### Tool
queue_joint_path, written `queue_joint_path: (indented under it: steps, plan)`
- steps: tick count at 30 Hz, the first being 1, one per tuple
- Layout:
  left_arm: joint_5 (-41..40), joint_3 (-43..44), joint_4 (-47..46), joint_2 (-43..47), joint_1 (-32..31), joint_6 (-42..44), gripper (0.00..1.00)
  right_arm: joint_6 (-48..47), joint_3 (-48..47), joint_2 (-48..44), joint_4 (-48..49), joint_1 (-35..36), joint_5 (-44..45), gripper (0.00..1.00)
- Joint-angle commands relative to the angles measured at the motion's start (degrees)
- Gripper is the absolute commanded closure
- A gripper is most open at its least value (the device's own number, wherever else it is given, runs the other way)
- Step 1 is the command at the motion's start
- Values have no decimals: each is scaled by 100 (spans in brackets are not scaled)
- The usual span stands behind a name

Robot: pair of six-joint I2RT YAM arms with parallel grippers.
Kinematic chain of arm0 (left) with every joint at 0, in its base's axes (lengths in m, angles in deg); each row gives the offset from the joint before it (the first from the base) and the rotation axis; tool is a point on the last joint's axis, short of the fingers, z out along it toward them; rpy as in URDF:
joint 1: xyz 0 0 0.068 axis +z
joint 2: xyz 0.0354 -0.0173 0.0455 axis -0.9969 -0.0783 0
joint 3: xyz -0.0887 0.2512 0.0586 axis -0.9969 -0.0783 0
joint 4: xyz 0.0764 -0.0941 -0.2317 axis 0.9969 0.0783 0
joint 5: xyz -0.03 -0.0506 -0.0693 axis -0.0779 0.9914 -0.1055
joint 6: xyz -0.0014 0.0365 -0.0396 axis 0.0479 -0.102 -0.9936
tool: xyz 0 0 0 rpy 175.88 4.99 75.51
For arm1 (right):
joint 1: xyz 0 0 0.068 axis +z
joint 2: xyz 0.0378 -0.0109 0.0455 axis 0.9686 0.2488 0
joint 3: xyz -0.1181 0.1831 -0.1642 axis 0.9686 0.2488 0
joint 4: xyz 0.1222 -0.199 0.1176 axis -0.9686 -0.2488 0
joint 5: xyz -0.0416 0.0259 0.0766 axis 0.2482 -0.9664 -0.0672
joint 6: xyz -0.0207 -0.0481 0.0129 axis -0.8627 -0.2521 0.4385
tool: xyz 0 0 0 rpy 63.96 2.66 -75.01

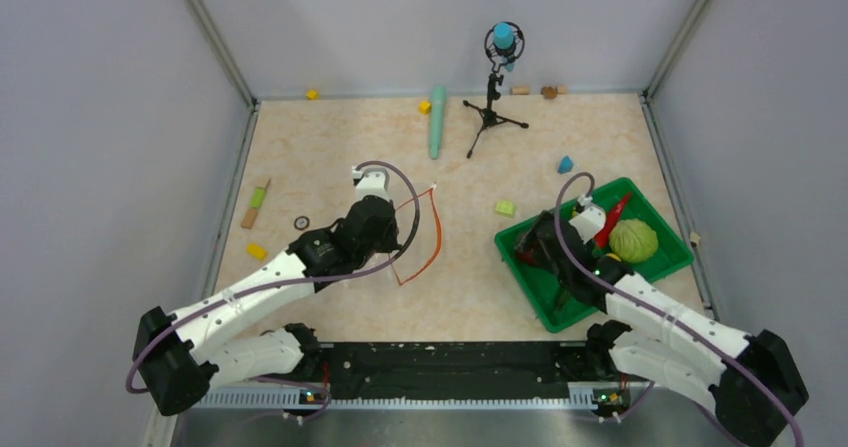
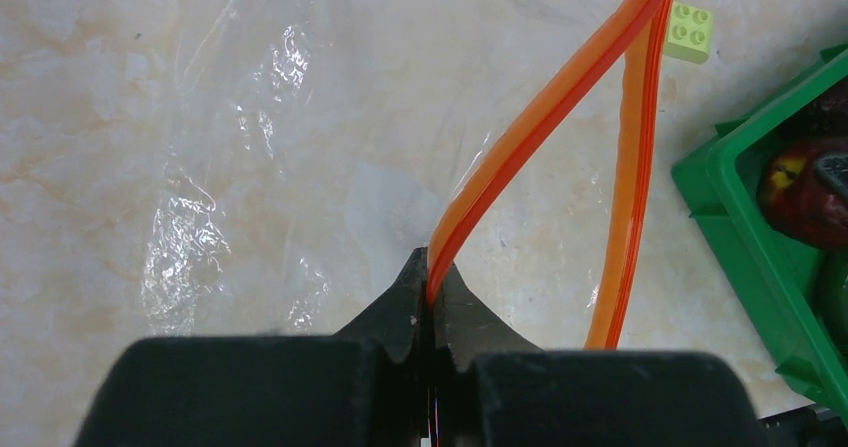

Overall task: Place the food in the zip-top bag and seal the zipper
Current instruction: Pick up the fake vegetable from the bin, then place the fake vegetable in the zipper food storage bag.

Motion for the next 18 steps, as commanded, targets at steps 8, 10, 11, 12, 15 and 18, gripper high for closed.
queue_joint_path:
  steps: [8,10,11,12,15,18]
  plan:
    - [247,-156,-461,371,19,81,100,-1192,-373,-2193,-108,-27,-169,40]
    - [273,-152,-454,390,20,81,100,-1548,-483,-2266,401,-25,-869,40]
    - [289,-137,-444,404,20,81,100,-1694,-541,-2228,803,-27,-1302,40]
    - [294,-138,-436,416,20,76,100,-1814,-603,-2118,985,-23,-1736,40]
    - [336,-155,-437,492,19,77,100,-1959,-875,-1448,1950,-24,-3021,40]
    - [456,-173,-480,553,20,108,100,-1964,-1270,-327,2848,76,-3998,40]
